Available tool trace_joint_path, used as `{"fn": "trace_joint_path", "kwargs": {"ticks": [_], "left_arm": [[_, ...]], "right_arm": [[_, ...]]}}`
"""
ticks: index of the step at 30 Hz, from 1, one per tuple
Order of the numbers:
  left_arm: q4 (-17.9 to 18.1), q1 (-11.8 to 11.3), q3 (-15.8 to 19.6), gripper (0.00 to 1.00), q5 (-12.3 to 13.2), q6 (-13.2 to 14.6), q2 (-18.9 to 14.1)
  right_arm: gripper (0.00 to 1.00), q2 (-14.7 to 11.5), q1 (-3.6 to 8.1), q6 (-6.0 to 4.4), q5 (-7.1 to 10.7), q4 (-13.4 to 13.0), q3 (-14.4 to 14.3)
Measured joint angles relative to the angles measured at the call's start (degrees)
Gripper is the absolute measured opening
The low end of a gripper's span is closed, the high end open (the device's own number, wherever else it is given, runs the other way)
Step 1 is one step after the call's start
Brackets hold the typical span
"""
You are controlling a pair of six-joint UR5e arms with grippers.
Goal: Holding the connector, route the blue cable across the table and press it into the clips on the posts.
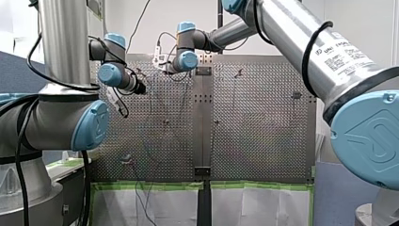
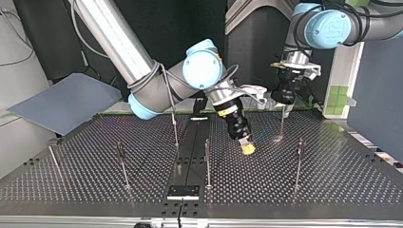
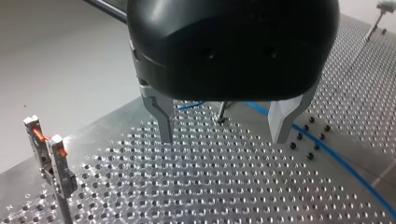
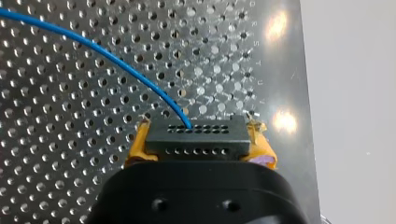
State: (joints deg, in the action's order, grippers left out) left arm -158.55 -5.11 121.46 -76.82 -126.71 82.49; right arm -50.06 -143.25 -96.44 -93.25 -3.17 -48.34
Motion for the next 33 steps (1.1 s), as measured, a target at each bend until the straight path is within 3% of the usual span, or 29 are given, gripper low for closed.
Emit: {"fn": "trace_joint_path", "kwargs": {"ticks": [8,19,26,33], "left_arm": [[0.3,-0.6,0.1,1.0,4.3,-4.3,-0.7],[1.2,-1.1,0.2,1.0,9.4,-9.5,1.1],[4.2,-1.9,0.2,1.0,10.2,-12.9,1.2],[7.7,-2.8,0.2,1.0,9.4,-16.4,2.0]], "right_arm": [[0.0,0.0,0.03,-0.23,0.43,-0.1,0.0],[0.0,0.0,-0.33,-0.22,1.67,-0.1,0.0],[0.0,0.0,-0.74,-0.25,2.15,-0.1,0.0],[0.0,0.0,-0.86,-0.25,2.78,0.0,0.0]]}}
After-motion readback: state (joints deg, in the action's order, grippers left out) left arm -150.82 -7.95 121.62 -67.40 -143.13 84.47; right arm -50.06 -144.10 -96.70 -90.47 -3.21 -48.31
